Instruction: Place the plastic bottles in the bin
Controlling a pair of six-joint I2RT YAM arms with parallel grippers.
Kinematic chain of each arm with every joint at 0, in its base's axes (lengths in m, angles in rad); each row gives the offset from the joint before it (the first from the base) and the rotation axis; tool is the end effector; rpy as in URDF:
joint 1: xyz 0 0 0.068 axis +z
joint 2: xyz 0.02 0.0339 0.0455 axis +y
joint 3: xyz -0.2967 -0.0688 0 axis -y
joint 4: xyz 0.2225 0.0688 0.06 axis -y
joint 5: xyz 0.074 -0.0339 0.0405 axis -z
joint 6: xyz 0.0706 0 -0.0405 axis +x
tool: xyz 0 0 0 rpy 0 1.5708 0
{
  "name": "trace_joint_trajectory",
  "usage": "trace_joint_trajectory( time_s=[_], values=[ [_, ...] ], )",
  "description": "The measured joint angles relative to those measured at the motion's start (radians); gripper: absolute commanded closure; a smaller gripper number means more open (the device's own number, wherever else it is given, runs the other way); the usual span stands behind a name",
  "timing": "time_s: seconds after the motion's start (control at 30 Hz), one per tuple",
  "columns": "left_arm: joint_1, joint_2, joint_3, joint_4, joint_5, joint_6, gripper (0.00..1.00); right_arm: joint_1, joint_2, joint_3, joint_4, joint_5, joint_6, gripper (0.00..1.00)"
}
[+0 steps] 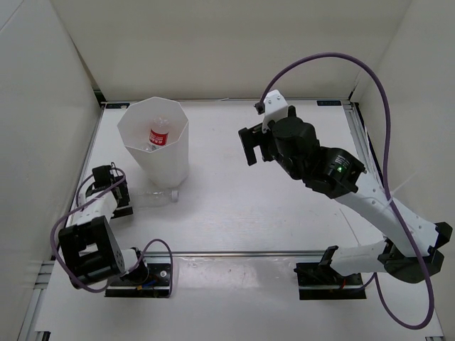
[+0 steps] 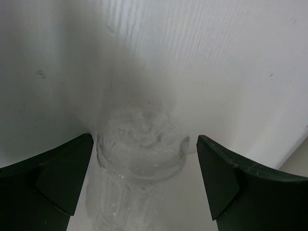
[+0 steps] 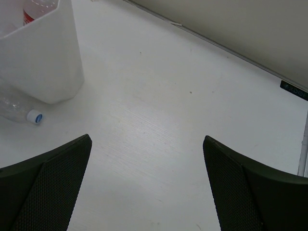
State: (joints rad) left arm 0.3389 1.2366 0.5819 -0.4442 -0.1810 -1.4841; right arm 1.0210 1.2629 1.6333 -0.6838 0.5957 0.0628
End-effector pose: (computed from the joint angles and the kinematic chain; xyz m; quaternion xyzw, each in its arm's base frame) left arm 0.1853 0.0788 0.1781 -0.7783 0.5765 -0.0523 0.2433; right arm 0.1601 0.1854 0.4919 -0.2033 0.7657 0.0866 0.6041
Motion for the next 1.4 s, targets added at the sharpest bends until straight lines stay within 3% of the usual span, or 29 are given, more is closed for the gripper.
trace_joint_trajectory(
  time_s=[0.33,0.83,0.9,0.93,1.0,1.07,1.2,1.4],
  values=[
    [0.000,0.057,-0.023,0.149,0.122,0.093,0.00,-0.023,-0.007,-0.042,-0.035,0.031,0.013,0.00],
    [0.006,-0.038,-0.200,0.422,0.332,0.324,0.03,-0.023,-0.048,-0.107,-0.085,0.052,0.048,0.00],
    [0.006,-0.042,-0.220,0.455,0.359,0.335,0.08,-0.023,-0.053,-0.112,-0.087,0.056,0.058,0.00],
    [0.006,-0.041,-0.227,0.468,0.372,0.338,0.21,-0.023,-0.056,-0.114,-0.089,0.058,0.061,0.00],
    [0.007,-0.030,-0.240,0.474,0.394,0.358,0.39,-0.023,-0.069,-0.128,-0.091,0.062,0.066,0.00],
    [0.008,-0.014,-0.244,0.481,0.425,0.368,0.50,-0.023,-0.087,-0.151,-0.097,0.072,0.071,0.00],
    [0.013,0.007,-0.215,0.447,0.451,0.410,0.50,-0.024,-0.108,-0.178,-0.109,0.087,0.090,0.00],
    [0.027,-0.085,-0.183,0.259,0.415,0.465,0.60,-0.024,-0.126,-0.190,-0.111,0.095,0.109,0.00]
  ],
)
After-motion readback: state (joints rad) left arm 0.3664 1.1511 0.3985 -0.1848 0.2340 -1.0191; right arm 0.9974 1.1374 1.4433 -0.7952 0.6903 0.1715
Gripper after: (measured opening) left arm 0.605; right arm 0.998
